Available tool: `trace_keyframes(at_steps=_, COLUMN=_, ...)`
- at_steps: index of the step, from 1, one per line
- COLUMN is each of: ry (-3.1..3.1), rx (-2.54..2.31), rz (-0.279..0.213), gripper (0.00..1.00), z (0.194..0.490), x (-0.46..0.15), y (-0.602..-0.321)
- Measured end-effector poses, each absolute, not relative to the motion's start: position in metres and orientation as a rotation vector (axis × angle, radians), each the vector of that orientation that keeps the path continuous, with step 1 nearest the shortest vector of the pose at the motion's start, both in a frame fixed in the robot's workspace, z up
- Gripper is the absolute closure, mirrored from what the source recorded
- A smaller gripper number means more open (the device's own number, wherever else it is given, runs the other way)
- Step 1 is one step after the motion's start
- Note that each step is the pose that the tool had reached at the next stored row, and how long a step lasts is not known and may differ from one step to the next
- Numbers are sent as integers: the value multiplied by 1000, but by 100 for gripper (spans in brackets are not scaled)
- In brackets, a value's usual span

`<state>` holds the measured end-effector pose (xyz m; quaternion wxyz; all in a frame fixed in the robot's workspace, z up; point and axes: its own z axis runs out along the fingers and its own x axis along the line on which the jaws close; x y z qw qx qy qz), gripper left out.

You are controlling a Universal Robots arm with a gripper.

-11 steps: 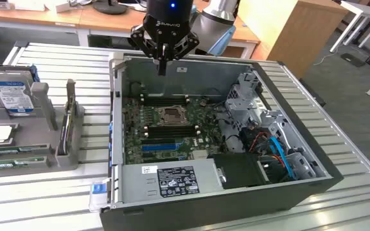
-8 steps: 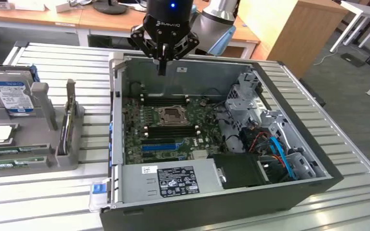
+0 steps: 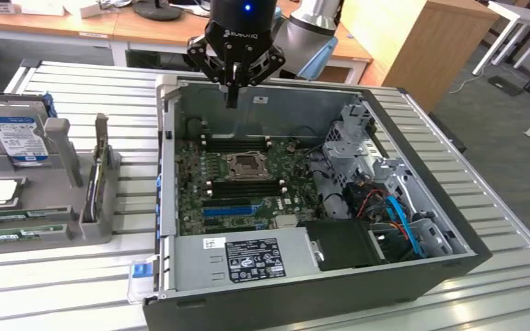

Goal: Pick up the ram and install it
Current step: 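Reach for the ram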

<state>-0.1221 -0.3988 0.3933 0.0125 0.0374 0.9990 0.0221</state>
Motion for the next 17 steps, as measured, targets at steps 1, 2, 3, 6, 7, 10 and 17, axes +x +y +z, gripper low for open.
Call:
trace_keyframes(at_steps=1, ry=3114, rx=117, rz=69, gripper=89, z=393, x=-123, y=-399)
trace_keyframes(at_steps=2, ry=3114, rx=117, rz=69, gripper=89, z=393, x=-123, y=-399)
trace_keyframes(at_steps=3, ry=3114, rx=117, rz=69, gripper=89, z=393, x=-124, y=-399)
trace_keyframes(at_steps=6, ry=3114, rx=117, rz=69, gripper=89, z=393, x=-128, y=-399)
trace_keyframes(at_steps=7, ry=3114, rx=117, rz=69, gripper=89, z=393, x=-130, y=-399)
trace_keyframes(at_steps=10, ry=3114, rx=116, rz=69, gripper=89, z=393, x=-138, y=-399)
trace_keyframes(at_steps=17, ry=3114, rx=117, rz=69, gripper=89, z=393, x=-160, y=-399)
